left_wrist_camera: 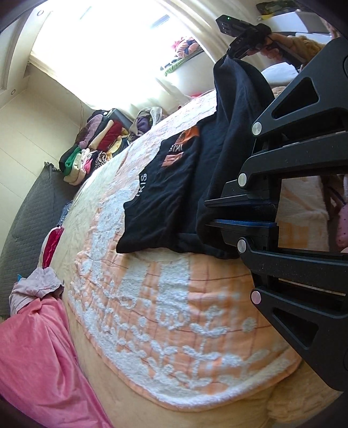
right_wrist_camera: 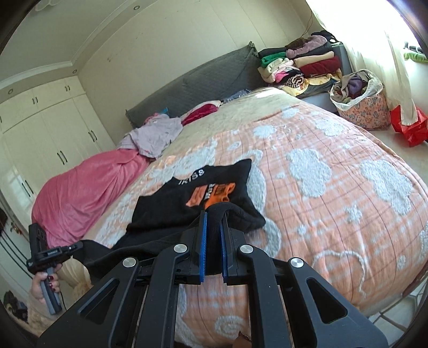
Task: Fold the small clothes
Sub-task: 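Carry the held hem with both tools over the body toward the collar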
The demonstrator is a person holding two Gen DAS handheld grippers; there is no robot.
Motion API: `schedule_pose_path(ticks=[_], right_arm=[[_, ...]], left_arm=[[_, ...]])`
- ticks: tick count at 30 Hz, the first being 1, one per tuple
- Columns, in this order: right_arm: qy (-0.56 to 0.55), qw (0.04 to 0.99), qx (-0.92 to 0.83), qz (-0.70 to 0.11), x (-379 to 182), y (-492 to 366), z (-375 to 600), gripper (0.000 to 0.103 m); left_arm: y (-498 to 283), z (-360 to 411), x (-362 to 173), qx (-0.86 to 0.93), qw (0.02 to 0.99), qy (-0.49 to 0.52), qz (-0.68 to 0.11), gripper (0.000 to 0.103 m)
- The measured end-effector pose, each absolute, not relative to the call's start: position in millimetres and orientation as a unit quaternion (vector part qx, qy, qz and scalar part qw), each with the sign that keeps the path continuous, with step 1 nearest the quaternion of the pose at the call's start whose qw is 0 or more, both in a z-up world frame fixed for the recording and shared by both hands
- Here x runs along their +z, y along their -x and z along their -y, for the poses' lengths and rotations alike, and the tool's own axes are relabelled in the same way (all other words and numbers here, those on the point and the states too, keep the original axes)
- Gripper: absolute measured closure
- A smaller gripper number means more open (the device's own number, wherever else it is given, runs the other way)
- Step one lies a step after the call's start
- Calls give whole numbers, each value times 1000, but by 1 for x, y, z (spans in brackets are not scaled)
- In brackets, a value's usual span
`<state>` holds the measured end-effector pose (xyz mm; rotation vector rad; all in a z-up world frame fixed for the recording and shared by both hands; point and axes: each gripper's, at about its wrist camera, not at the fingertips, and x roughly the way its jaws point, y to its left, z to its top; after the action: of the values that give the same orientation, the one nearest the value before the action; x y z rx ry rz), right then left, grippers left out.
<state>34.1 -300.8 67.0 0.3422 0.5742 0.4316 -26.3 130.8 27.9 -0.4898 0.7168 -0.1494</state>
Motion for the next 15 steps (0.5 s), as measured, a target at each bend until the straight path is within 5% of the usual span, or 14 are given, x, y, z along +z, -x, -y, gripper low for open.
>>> schedule_pose_path(ticks=[15], right_arm=[[-177, 927, 193, -269, 80, -70, 298, 95]], left_arm=[[-8, -140, 51, -61, 911, 238, -331, 101]])
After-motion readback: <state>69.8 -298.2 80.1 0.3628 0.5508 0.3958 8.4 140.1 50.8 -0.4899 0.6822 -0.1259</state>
